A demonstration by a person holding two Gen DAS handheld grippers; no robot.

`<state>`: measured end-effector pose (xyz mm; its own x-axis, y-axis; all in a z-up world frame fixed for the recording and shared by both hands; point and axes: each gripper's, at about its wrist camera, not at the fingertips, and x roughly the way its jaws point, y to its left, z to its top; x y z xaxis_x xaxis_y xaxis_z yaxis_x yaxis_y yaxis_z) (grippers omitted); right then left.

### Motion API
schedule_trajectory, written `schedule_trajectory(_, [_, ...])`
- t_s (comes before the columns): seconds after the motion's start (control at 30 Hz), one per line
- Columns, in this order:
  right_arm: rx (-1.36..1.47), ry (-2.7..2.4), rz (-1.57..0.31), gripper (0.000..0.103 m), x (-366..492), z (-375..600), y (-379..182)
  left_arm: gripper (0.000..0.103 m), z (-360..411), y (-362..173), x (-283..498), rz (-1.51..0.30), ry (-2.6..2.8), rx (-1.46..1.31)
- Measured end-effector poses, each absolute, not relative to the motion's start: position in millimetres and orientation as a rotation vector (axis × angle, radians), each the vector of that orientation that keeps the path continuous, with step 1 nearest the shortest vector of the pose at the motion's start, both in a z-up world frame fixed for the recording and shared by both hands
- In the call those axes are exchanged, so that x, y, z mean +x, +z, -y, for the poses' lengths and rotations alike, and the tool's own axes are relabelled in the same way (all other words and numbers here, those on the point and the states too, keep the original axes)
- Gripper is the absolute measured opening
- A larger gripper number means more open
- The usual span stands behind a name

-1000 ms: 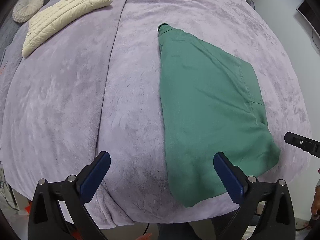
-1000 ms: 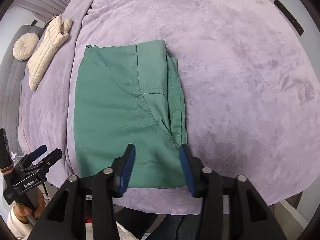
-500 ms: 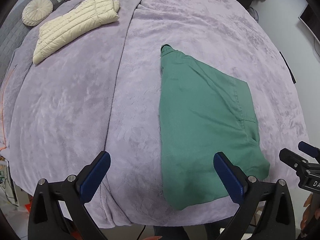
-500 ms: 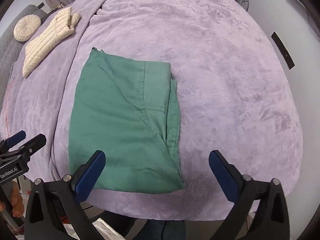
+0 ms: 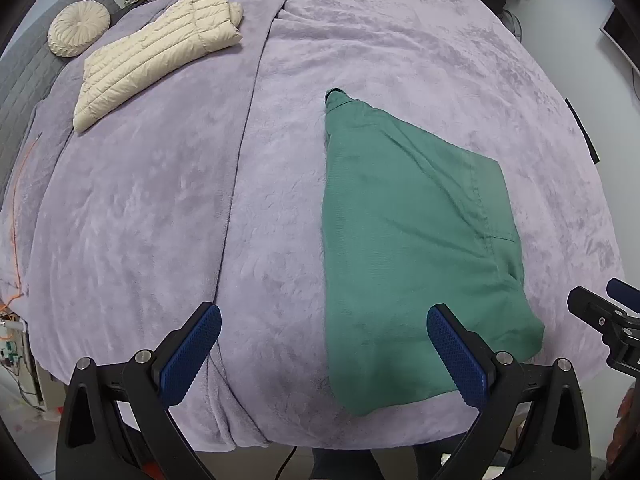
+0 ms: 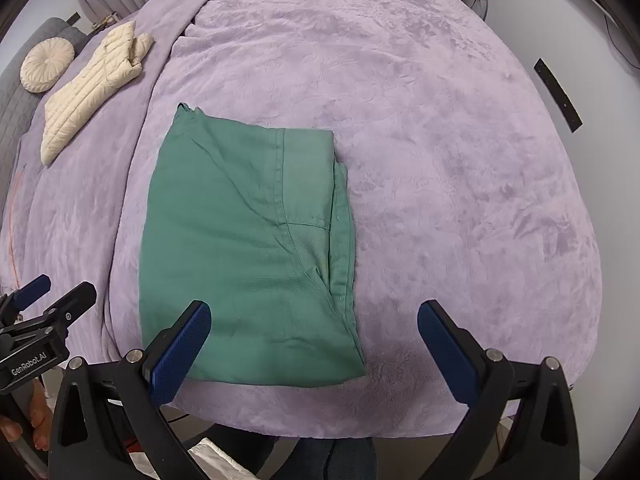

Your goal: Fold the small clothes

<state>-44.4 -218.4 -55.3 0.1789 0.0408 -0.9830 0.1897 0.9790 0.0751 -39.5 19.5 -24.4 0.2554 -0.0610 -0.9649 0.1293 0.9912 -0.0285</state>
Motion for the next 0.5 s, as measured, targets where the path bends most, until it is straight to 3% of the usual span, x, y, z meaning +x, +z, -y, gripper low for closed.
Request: schedule_trajectory(0.5, [0.196, -0.108, -1.395, 0.103, -41.9, 221.0, -56.8, 0.103, -23.6, -25.2, -36.8, -1.311, -0.124, 0.064])
